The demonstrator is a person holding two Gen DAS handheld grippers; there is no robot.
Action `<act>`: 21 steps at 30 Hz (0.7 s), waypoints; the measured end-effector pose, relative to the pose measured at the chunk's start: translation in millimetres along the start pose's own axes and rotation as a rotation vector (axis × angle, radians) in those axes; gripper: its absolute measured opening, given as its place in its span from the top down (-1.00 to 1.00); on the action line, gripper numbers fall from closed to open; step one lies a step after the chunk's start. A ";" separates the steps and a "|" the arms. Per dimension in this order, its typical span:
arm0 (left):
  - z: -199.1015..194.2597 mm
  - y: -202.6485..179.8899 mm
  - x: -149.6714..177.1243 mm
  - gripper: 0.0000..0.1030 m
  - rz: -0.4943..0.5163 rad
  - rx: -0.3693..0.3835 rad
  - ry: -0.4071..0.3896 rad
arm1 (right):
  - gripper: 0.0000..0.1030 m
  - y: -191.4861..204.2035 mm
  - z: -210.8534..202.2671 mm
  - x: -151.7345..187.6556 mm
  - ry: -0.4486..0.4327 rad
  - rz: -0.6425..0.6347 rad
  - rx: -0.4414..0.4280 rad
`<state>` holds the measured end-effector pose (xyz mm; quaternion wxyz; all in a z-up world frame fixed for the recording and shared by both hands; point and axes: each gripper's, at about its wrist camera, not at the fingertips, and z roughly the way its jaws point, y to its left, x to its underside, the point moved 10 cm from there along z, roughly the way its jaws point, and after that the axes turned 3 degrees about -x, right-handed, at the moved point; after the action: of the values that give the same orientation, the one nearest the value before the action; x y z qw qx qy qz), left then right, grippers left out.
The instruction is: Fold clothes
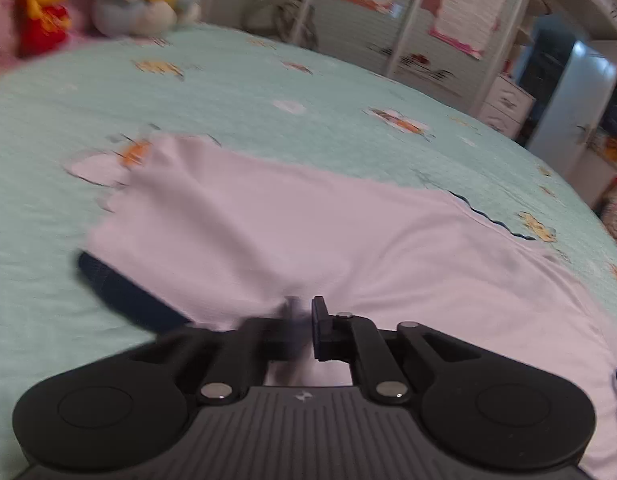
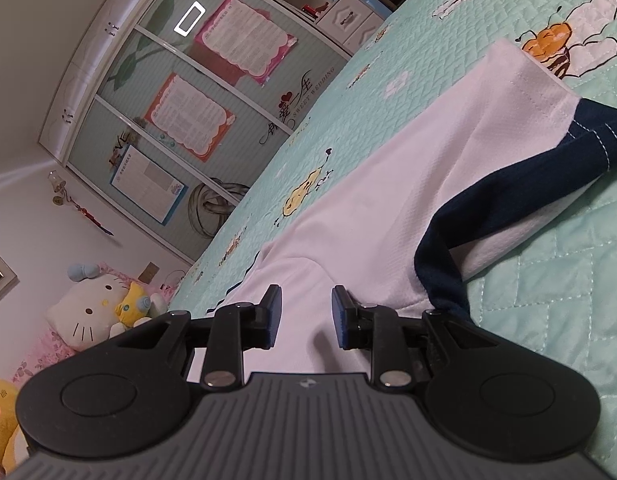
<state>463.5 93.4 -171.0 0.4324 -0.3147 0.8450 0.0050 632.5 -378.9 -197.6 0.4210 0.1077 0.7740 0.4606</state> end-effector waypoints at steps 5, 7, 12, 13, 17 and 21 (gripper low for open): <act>-7.6 -69.8 28.1 0.33 0.084 0.268 0.087 | 0.46 1.3 0.1 0.4 0.000 -0.004 0.000; -4.8 -88.1 39.7 0.28 0.187 0.255 0.082 | 0.46 1.9 0.1 0.5 0.000 -0.005 0.000; -1.5 -31.4 32.9 0.73 0.054 0.142 0.067 | 0.46 1.8 0.5 1.7 0.002 -0.006 0.000; -11.7 -20.9 31.5 0.70 0.025 0.152 0.062 | 0.46 2.2 0.6 1.7 0.003 -0.007 0.001; -65.8 9.7 41.4 0.33 -0.004 0.147 0.009 | 0.46 3.6 -0.3 2.4 0.003 -0.029 0.024; -83.0 41.2 50.9 0.25 -0.097 0.145 -0.036 | 0.34 16.3 -0.7 7.9 0.009 -0.114 0.086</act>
<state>359.2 76.3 -167.3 0.4687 -0.3231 0.8190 -0.0716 623.4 -365.9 -188.8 0.4382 0.0792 0.7997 0.4027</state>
